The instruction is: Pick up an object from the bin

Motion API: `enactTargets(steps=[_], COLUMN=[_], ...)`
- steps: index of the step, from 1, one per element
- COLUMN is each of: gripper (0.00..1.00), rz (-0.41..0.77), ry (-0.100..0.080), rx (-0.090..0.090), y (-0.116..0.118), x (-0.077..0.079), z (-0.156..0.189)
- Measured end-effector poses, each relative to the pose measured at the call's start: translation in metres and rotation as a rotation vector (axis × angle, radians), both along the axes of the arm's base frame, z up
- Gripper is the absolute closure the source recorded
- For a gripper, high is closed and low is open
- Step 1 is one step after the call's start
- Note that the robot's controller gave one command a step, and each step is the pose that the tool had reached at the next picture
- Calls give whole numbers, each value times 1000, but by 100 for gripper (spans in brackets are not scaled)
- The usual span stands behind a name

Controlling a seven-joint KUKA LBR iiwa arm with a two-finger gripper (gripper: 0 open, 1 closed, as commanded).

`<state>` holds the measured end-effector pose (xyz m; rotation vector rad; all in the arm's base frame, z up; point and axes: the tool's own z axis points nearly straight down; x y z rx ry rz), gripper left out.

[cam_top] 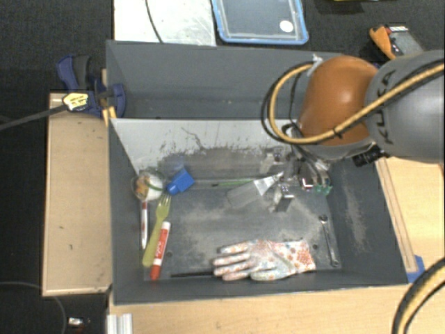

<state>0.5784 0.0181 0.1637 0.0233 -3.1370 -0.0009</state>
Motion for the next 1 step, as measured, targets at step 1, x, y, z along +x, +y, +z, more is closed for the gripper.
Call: enactTargets(steps=[1], gripper=[0], rz=[0], ry=[-8], rx=[0], y=[0], x=[2], z=[4])
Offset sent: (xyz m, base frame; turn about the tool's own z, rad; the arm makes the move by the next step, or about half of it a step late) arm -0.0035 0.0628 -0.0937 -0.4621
